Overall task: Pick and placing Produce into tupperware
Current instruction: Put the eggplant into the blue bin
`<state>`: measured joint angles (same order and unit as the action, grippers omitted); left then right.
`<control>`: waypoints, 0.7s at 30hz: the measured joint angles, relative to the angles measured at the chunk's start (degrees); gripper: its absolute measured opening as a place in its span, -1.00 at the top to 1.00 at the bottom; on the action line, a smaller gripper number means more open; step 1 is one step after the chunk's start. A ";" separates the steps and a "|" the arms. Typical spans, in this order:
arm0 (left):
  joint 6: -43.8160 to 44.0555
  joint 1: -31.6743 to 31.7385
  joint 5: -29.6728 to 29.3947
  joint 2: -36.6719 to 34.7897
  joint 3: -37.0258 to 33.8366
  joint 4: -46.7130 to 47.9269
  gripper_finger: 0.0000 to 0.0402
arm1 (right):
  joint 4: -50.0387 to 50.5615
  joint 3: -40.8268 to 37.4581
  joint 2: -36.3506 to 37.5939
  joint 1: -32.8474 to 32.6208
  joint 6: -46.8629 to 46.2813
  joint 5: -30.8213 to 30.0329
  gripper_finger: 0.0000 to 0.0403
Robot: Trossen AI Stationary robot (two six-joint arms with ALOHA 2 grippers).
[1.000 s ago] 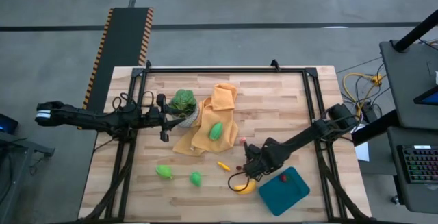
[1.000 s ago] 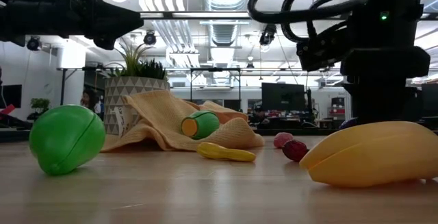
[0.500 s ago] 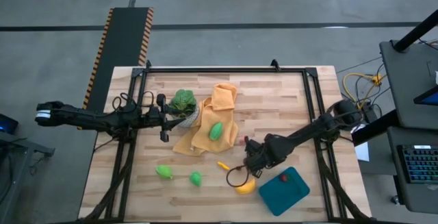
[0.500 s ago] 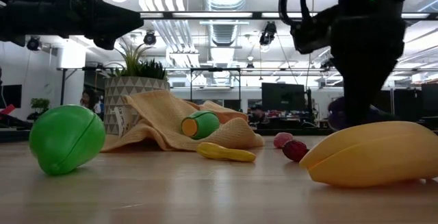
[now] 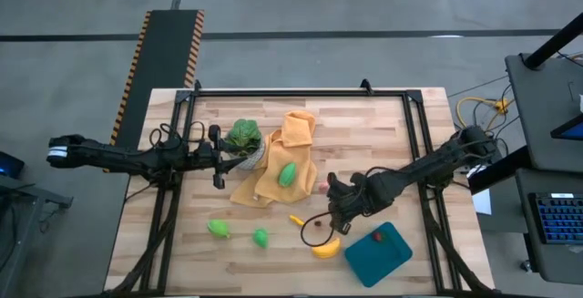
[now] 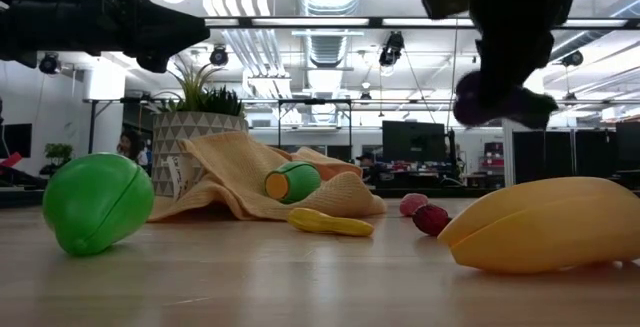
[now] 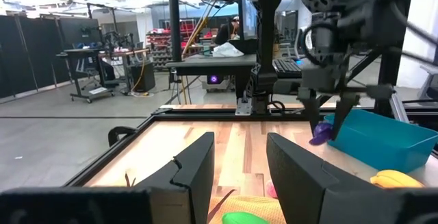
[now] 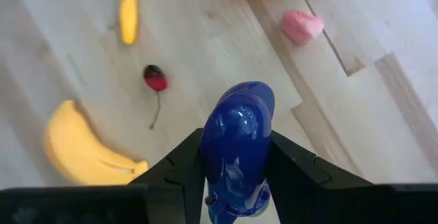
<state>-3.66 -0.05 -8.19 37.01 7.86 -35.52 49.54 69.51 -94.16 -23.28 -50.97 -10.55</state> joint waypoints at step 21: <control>0.00 -0.02 -0.01 -0.02 -0.02 -0.01 0.40 | 0.13 0.61 18.79 -2.90 11.09 4.13 0.39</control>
<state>-3.66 -0.08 -8.20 36.99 7.84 -35.53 49.67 70.13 -75.37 -26.17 -39.88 -6.41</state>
